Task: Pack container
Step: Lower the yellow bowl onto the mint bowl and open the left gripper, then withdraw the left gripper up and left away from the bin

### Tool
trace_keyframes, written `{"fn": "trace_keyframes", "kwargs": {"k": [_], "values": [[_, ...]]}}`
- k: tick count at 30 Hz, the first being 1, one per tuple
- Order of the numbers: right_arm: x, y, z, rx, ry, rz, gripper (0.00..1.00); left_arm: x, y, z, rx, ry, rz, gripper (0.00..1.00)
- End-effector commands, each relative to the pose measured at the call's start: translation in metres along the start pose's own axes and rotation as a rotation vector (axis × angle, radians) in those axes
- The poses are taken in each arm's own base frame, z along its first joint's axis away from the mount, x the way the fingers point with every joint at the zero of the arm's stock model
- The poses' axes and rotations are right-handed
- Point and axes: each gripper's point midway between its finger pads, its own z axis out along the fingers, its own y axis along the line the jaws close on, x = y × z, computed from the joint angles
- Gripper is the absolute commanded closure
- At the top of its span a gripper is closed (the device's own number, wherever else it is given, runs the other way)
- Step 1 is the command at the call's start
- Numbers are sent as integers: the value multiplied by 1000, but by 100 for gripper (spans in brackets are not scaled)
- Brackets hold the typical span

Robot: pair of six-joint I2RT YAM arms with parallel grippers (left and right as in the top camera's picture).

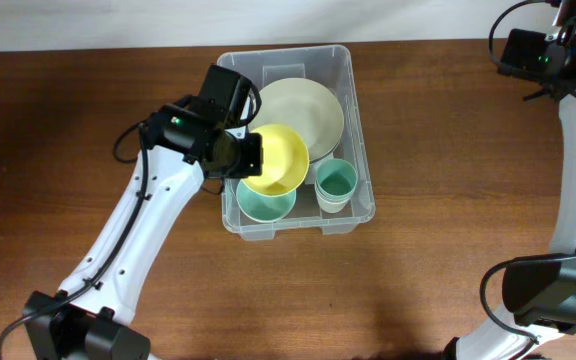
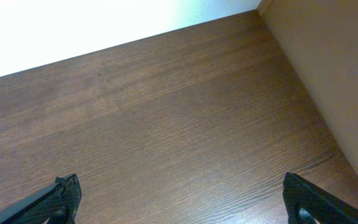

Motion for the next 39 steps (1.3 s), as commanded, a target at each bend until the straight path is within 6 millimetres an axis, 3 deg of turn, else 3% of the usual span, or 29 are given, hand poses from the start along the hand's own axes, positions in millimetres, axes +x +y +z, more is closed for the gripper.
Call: {"fn": "trace_keyframes", "kwargs": {"k": [1,18,19,21,22,30,33,35,39], "values": [[-1,1,0,-3,-2,11,1,4,7,6,-36,15,-16,99],[-1,1,0,-3,-2,11,1,5,8,7,-37,18,-17,94],[-1,1,0,-3,-2,11,1,5,8,7,-38,18,-16,88],[-1,1,0,-3,-2,11,1,5,8,7,-38,18,-16,60],[-1,1,0,-3,-2,11,1,5,9,7,-42,16,-16,56],[-1,1,0,-3,-2,11,1,-15,29,-1,-85,-48,-57,53],[-1,1,0,-3,-2,11,1,-37,52,-16,-96,-112,-123,53],[-1,1,0,-3,-2,11,1,-58,89,-26,-117,-184,-212,53],[-1,1,0,-3,-2,11,1,-74,151,-39,-166,-257,-346,52]]}}
